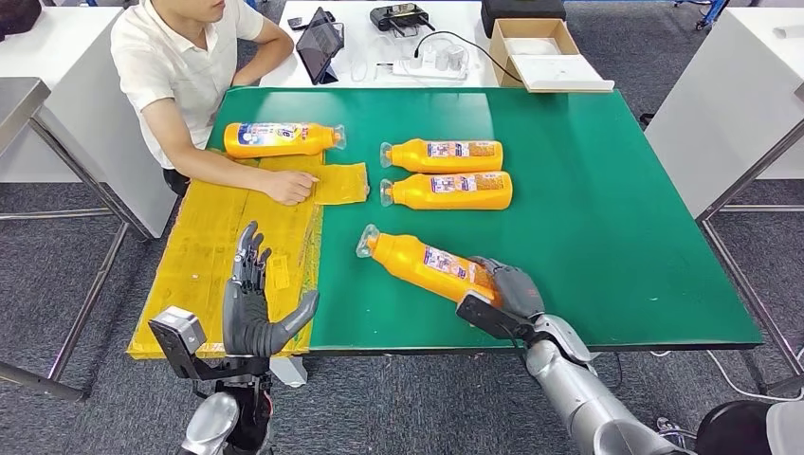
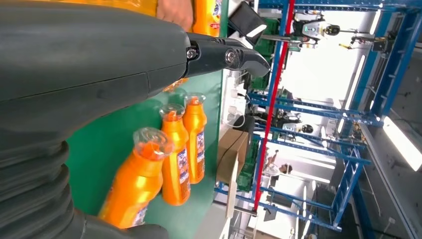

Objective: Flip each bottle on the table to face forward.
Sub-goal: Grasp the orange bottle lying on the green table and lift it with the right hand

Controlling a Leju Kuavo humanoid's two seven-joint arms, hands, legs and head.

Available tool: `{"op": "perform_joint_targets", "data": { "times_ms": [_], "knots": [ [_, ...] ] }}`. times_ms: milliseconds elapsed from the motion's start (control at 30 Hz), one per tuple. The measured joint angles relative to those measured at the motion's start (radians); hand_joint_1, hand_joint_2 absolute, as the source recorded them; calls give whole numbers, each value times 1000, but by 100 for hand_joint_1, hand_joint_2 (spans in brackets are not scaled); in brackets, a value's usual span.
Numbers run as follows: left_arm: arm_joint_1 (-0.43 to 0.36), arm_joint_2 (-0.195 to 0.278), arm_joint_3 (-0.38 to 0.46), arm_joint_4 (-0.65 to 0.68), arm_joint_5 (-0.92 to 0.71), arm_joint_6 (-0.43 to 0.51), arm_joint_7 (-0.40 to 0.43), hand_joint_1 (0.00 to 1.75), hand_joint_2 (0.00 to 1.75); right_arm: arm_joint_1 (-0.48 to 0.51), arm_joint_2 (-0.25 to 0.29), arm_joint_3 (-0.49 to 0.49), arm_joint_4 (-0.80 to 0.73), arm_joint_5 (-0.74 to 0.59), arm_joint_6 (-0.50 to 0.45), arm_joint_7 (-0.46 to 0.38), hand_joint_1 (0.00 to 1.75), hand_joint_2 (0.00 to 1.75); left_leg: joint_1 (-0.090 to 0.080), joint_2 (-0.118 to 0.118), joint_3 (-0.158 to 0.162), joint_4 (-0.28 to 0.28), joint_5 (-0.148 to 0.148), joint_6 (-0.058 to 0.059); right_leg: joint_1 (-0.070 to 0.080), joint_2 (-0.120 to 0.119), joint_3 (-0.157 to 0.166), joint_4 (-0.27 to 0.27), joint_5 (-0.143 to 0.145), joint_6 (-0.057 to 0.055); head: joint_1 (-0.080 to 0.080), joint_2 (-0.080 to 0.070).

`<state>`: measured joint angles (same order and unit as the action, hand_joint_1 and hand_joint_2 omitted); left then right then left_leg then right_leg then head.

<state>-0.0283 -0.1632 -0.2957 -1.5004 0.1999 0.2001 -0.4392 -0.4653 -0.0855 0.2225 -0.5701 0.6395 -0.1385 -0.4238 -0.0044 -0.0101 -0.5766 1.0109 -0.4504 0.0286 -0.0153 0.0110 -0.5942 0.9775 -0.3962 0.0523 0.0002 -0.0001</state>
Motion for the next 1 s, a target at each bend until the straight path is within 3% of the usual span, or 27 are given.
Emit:
{"op": "perform_joint_targets", "data": {
  "times_ms": [233,400,633,867,1000],
  "knots": [
    [8,-14,3,5,24,59,15,0,175,54,24,-13,-74,-45,-17,-33,175,175,0,-1,-3,0,0,0,-1,0,-2,0,0,0,0,0],
    [16,-26,6,46,109,119,30,0,175,164,94,-15,-205,-153,-96,-82,175,175,0,-1,-8,0,0,0,0,0,-7,0,0,0,0,0],
    [26,-16,-55,83,227,-102,71,0,175,226,146,51,-312,-232,-43,-117,175,175,0,-1,-12,0,0,0,-1,0,-11,1,0,0,0,0],
    [26,-1,-82,91,236,-126,76,0,175,229,156,89,-326,-245,-32,-126,175,175,0,-1,-12,0,0,0,-1,0,-11,1,0,0,0,0],
    [25,6,-94,94,241,-213,62,0,175,227,160,109,-325,-256,24,-156,175,175,0,-1,-12,0,0,0,-1,0,-11,1,0,0,0,0]
  ]
}}
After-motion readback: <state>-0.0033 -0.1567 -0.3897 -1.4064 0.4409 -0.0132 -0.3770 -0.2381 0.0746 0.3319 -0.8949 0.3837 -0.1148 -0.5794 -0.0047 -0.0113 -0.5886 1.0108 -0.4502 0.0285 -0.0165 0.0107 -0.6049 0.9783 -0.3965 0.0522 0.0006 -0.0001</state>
